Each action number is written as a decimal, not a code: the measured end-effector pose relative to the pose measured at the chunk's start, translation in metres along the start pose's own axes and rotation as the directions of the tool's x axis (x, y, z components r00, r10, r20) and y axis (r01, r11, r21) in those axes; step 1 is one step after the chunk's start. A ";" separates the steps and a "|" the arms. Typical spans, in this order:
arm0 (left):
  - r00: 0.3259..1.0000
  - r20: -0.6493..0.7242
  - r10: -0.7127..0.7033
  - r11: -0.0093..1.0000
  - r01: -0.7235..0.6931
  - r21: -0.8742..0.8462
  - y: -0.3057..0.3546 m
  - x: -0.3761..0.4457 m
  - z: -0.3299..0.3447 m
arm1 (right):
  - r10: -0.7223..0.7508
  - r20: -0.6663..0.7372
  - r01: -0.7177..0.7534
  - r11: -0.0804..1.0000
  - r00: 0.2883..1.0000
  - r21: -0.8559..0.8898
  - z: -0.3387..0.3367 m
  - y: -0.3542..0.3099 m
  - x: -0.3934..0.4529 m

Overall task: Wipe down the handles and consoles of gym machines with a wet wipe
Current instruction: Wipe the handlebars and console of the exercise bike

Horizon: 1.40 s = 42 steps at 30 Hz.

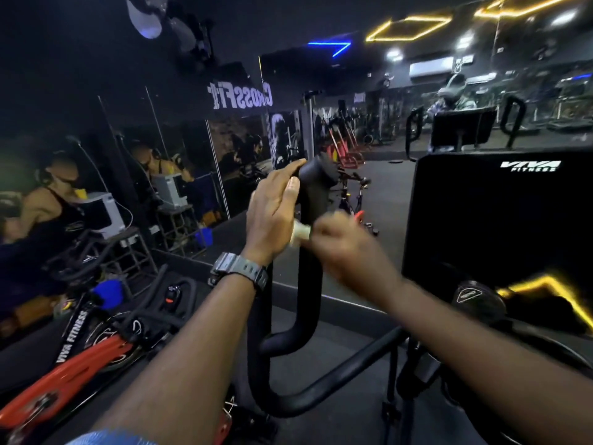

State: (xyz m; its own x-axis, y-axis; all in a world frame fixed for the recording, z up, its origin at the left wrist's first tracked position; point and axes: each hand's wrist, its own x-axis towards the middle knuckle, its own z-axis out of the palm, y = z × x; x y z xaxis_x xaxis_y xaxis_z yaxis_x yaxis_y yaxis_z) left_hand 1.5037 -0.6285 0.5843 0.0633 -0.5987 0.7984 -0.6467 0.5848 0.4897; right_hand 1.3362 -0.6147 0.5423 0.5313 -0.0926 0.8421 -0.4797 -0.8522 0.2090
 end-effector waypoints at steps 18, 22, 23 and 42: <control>0.941 -0.195 -0.278 0.922 0.204 -0.329 0.023 -0.074 0.006 | 0.137 0.088 -0.146 0.983 0.987 0.111 0.005 -0.010 -0.019; 0.899 -0.158 -0.409 0.837 0.300 -0.458 0.026 -0.105 0.029 | 0.299 -0.170 -0.268 0.946 0.939 0.184 0.004 0.006 0.016; 0.888 -0.159 -0.430 0.818 0.309 -0.485 0.028 -0.108 0.031 | 0.329 -0.148 -0.291 0.928 0.933 0.233 0.010 -0.005 -0.003; 0.862 -0.153 -0.483 0.841 0.408 -0.354 0.045 -0.111 0.008 | 0.318 0.864 -0.519 -0.699 0.391 0.492 0.061 -0.020 -0.022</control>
State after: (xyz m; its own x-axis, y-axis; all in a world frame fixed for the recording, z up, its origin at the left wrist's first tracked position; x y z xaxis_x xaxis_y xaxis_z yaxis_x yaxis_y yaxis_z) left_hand 1.4612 -0.5399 0.5147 0.4826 -0.7151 0.5056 -0.2493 0.4412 0.8621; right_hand 1.3767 -0.6272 0.4895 0.6585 -0.7519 -0.0336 0.4029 0.3899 -0.8280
